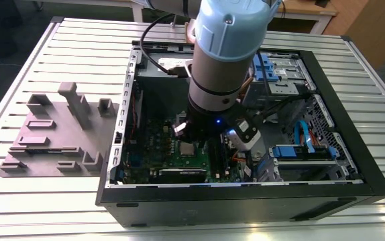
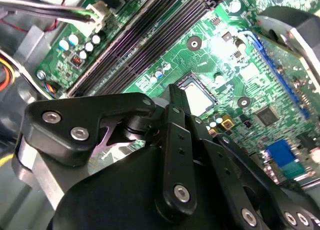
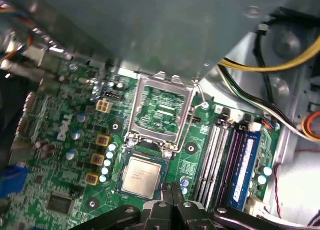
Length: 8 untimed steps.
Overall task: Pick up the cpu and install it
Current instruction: 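Close the cpu cover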
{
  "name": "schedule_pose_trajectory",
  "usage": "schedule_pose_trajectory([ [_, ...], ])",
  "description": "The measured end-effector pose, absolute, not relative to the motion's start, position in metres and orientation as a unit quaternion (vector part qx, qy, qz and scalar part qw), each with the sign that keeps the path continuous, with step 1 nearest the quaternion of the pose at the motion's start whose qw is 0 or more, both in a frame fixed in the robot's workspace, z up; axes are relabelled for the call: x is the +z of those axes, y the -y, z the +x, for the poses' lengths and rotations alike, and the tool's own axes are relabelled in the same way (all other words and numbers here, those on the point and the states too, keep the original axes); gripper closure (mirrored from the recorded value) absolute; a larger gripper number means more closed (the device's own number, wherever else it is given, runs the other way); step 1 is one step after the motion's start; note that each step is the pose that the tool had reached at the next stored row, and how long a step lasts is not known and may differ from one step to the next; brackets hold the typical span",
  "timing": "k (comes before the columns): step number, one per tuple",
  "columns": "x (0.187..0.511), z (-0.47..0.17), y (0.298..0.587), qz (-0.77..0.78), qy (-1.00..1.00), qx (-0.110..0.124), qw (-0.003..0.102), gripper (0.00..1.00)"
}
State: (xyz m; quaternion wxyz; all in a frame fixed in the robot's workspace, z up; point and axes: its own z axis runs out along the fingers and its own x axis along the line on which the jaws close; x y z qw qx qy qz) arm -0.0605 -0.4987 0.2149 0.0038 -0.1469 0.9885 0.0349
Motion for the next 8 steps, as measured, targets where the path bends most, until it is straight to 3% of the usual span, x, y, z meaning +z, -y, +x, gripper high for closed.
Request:
schedule_pose_trajectory([
  [8, 0.2149, -0.0602, 0.4987, -0.206, -0.978, 0.035, 0.002, 0.9],
])
